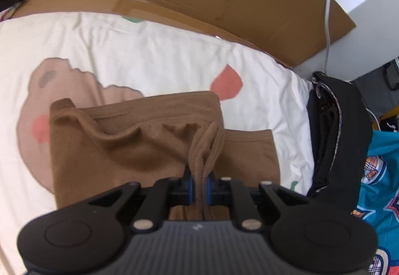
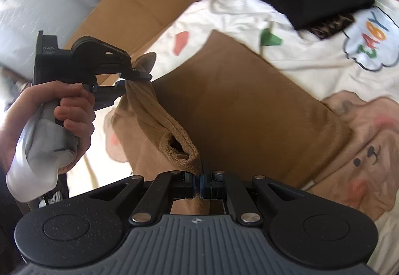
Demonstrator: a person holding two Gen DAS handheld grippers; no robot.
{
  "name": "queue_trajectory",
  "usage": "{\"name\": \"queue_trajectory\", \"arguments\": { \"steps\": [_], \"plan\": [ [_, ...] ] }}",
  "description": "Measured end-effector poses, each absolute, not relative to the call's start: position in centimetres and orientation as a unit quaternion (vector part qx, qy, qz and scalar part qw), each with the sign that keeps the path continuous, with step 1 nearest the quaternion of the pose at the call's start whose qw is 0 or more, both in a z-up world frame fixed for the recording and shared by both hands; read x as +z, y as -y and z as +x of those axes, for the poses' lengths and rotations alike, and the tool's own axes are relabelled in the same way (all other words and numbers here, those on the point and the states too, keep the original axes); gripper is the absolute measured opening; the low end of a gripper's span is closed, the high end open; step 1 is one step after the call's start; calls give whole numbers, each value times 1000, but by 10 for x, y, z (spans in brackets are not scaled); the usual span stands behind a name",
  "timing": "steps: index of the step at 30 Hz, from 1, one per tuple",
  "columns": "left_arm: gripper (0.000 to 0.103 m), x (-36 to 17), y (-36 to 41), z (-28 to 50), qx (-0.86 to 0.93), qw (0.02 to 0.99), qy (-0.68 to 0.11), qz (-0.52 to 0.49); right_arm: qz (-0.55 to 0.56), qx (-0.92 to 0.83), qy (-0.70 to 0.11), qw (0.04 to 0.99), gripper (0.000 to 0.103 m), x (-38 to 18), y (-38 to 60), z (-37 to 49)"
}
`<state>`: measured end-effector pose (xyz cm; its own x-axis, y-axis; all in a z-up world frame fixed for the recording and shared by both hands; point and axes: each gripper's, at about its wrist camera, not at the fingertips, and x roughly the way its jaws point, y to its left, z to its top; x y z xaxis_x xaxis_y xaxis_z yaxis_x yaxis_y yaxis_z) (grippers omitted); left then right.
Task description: Fold clothes
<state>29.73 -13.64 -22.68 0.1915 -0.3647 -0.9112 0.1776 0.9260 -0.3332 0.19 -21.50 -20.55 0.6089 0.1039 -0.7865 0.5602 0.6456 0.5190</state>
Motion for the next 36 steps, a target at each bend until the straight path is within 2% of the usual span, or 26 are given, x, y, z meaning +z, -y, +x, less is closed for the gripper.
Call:
{"name": "queue_trajectory", "arguments": {
  "steps": [15, 36],
  "plan": [
    [10, -249, 212, 275, -212, 760, -612, -58, 396, -252, -428, 772, 1, -223, 258, -18],
    [10, -278, 235, 266, -224, 755, -610, -83, 386, -325, -445, 740, 0, -244, 284, -20]
  ]
}}
